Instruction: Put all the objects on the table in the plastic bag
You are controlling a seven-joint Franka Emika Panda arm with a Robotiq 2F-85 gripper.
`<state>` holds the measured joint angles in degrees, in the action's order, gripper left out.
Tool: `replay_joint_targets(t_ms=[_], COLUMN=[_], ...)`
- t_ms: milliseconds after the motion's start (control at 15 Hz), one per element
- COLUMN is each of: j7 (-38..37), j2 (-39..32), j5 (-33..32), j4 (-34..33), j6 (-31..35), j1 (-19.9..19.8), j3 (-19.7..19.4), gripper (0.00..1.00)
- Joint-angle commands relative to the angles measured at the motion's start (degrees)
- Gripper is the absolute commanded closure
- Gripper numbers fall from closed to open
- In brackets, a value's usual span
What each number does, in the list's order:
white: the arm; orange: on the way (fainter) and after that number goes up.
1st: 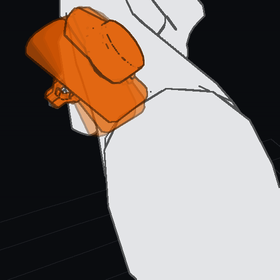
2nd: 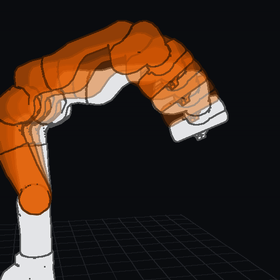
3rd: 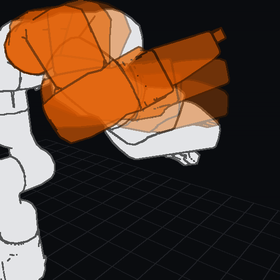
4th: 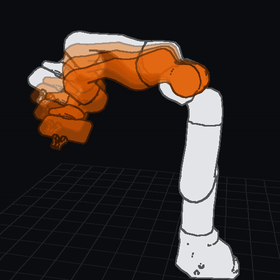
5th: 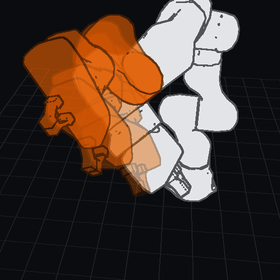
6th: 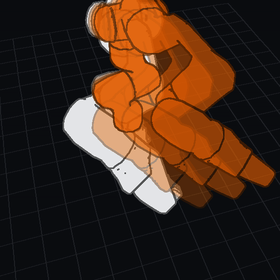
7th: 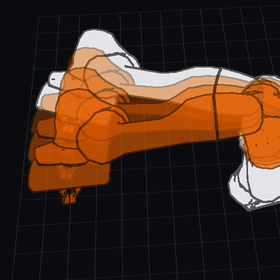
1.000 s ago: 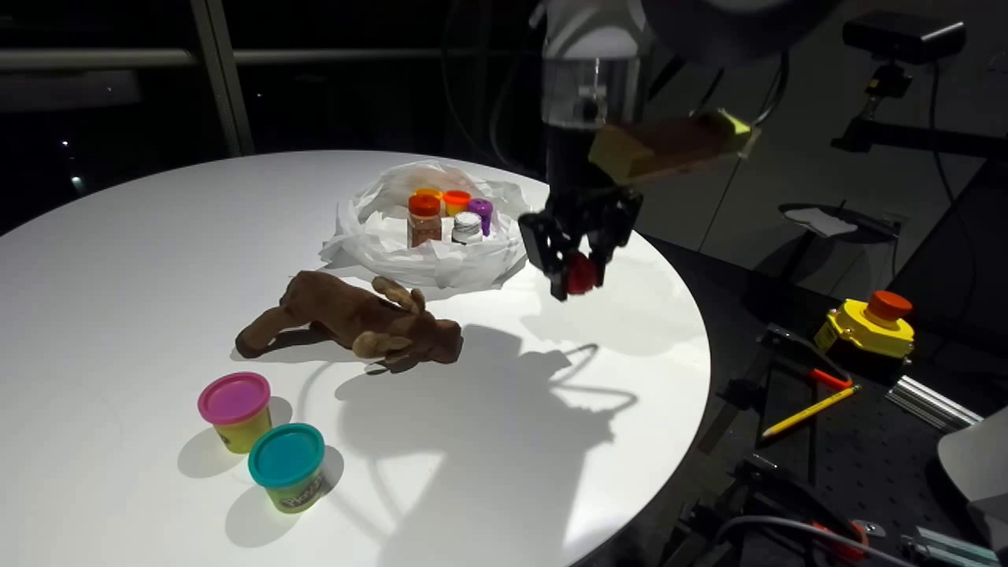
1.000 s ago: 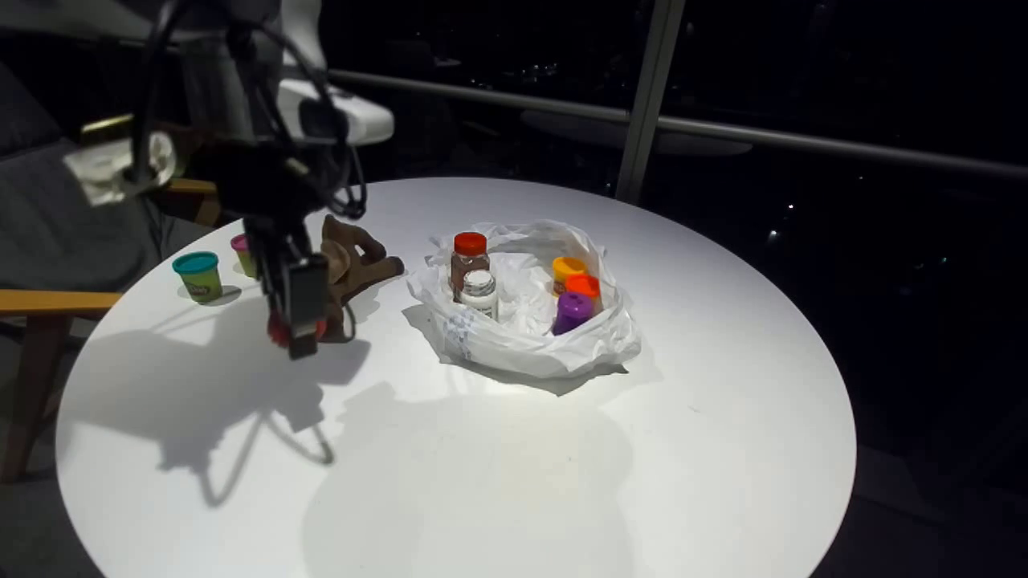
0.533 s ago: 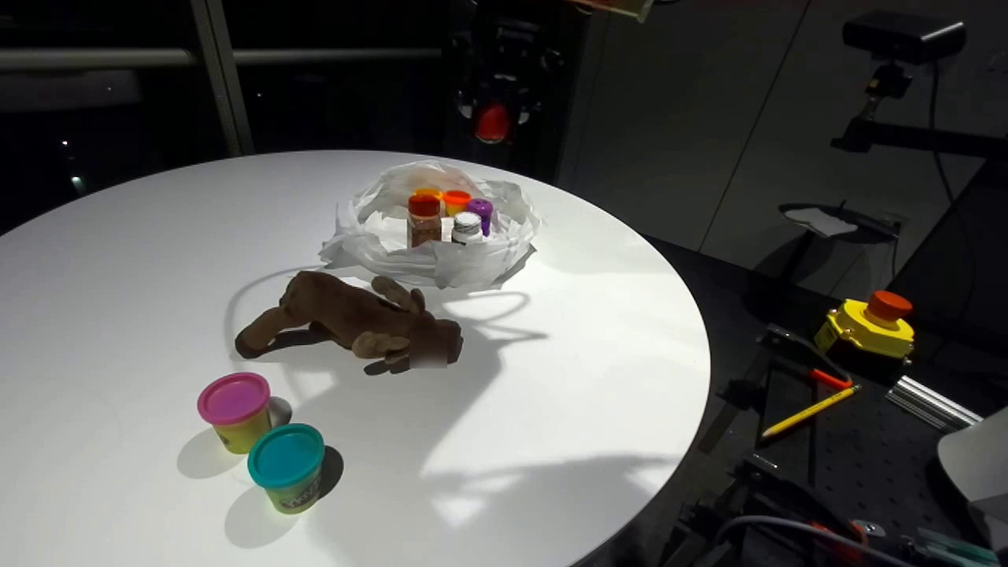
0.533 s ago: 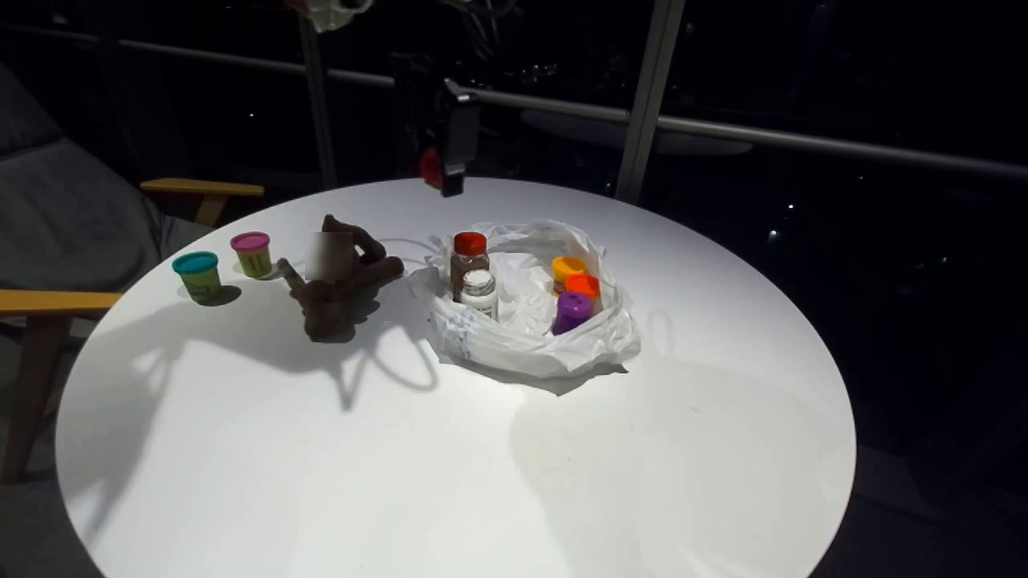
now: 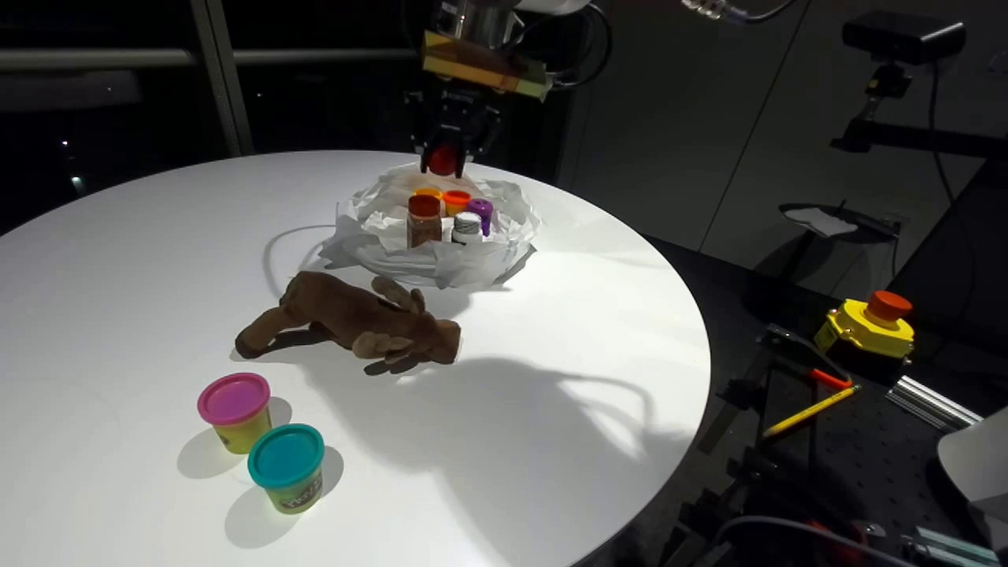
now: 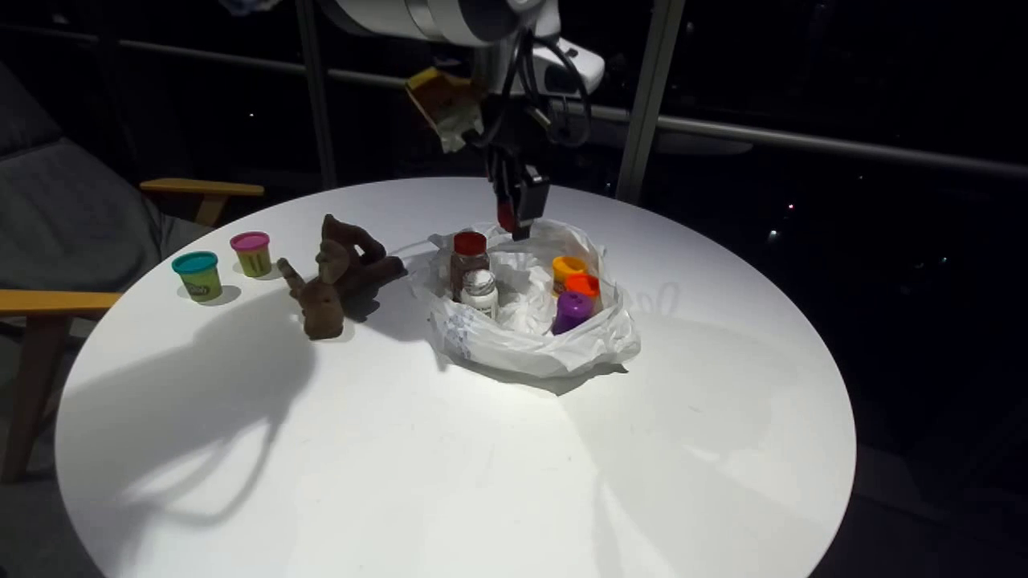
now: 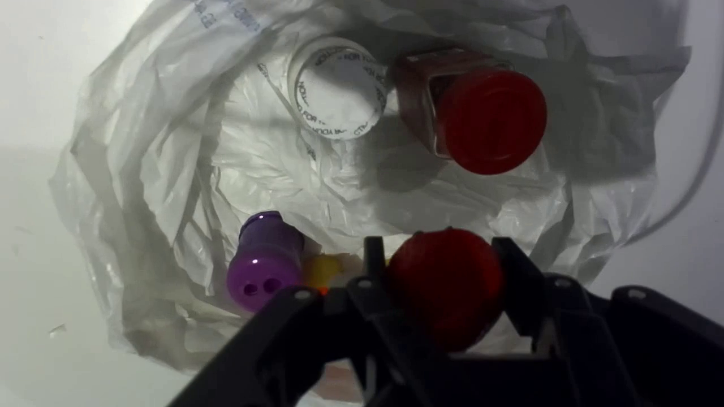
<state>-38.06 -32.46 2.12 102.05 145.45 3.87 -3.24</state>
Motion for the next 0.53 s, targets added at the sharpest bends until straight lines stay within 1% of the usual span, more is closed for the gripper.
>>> replay_joint_targets(t_ms=[0,333,400,467], j7=[-0.07,-0.09,0.26,0.8], j2=[-8.67,-14.53,-14.7,-14.36], j5=[2.93,4.35,4.2,4.11], j4=[-9.27,-15.32,-15.71,-15.64], j6=[-0.92,-2.09,-2.8,-3.41], j1=[-0.25,-0.53,-0.49,-0.5], j3=[-1.15,-2.35,-2.49,-2.39], gripper=[0.75,0.75,0.27,0.25])
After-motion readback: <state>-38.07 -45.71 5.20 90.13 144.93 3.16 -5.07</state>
